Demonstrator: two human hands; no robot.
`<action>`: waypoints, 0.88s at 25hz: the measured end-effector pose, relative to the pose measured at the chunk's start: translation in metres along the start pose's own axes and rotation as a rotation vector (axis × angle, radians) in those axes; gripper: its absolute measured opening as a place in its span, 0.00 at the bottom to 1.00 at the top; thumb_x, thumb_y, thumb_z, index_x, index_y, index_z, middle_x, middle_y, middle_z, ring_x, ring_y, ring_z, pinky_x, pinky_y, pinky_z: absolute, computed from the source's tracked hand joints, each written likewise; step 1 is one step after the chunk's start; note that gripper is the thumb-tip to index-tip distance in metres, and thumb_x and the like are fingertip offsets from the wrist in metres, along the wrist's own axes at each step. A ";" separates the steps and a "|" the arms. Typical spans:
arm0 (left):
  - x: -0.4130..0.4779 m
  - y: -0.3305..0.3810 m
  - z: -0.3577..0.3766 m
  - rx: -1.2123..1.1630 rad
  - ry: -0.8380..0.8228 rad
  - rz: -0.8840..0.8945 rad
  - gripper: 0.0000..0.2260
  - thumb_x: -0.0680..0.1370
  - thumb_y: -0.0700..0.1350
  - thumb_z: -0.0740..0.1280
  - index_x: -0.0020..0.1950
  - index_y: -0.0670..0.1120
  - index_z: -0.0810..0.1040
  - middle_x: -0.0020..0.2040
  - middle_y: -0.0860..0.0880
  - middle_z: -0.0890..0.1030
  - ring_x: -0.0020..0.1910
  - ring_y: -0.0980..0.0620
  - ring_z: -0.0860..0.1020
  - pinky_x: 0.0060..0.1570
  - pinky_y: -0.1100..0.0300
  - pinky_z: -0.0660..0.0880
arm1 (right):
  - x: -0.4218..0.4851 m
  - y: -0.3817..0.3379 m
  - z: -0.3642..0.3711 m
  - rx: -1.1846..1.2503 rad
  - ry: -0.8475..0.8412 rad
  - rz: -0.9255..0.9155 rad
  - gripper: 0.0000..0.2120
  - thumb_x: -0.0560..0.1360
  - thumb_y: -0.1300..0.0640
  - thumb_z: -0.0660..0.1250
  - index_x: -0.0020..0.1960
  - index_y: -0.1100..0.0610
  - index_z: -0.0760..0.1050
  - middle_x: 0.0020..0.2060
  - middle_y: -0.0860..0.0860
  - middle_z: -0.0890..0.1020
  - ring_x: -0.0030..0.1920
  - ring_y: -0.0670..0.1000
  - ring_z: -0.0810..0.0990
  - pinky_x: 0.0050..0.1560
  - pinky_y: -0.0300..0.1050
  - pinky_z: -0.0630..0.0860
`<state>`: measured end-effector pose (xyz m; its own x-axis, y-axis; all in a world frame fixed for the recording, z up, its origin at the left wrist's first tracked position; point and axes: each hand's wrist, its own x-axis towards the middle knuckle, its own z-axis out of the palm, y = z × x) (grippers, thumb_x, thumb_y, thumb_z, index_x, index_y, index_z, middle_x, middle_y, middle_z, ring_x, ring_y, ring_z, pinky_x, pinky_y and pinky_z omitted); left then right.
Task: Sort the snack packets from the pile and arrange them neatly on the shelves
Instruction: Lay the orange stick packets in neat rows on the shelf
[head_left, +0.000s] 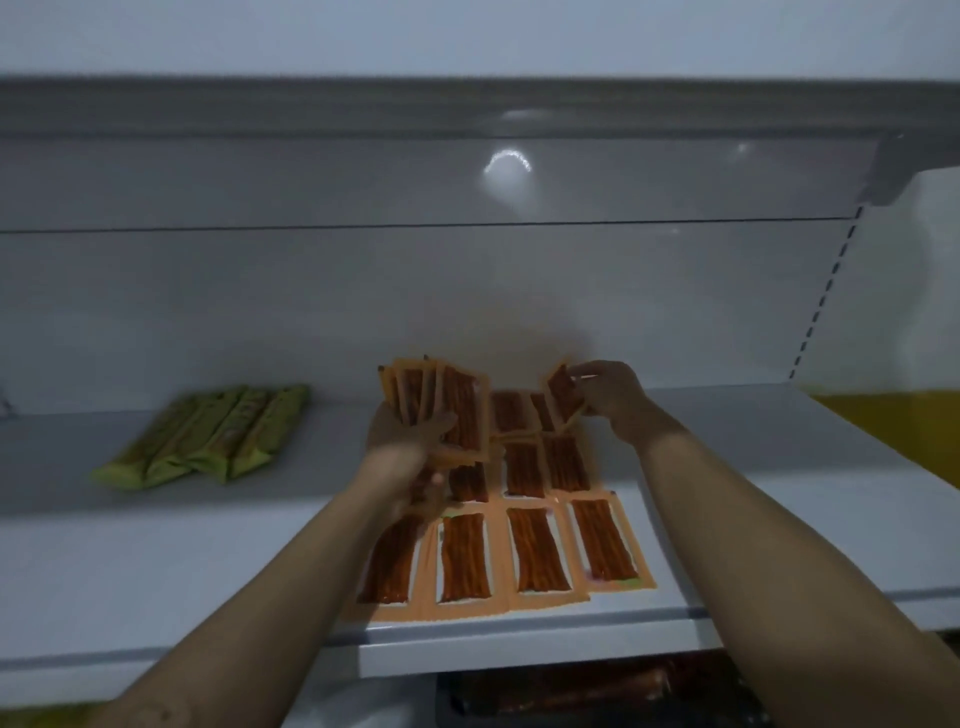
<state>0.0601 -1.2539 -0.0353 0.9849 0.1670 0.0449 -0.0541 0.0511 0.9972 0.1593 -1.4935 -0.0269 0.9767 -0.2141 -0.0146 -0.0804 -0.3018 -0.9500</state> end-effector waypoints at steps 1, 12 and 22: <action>0.001 0.000 0.003 -0.001 -0.002 -0.003 0.04 0.79 0.39 0.67 0.53 0.41 0.79 0.44 0.35 0.83 0.25 0.45 0.74 0.21 0.62 0.68 | 0.006 0.001 0.002 0.026 -0.006 0.004 0.15 0.71 0.74 0.66 0.55 0.62 0.80 0.40 0.57 0.80 0.35 0.50 0.79 0.28 0.39 0.76; 0.009 -0.015 0.012 -0.029 -0.020 -0.046 0.06 0.79 0.40 0.68 0.54 0.41 0.79 0.47 0.34 0.82 0.33 0.41 0.78 0.20 0.62 0.71 | 0.007 0.031 0.019 -0.371 0.016 -0.119 0.05 0.71 0.60 0.72 0.45 0.62 0.84 0.40 0.56 0.83 0.41 0.50 0.80 0.31 0.34 0.67; 0.006 -0.021 0.004 -0.067 -0.014 -0.071 0.10 0.78 0.41 0.69 0.58 0.39 0.77 0.46 0.36 0.83 0.26 0.48 0.78 0.19 0.63 0.69 | -0.009 0.012 0.013 -0.337 0.087 -0.206 0.18 0.75 0.51 0.68 0.61 0.59 0.78 0.59 0.55 0.80 0.60 0.55 0.77 0.51 0.39 0.66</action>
<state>0.0679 -1.2582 -0.0557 0.9889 0.1466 -0.0242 0.0053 0.1279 0.9918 0.1522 -1.4833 -0.0424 0.9600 -0.1906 0.2053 0.0404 -0.6311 -0.7747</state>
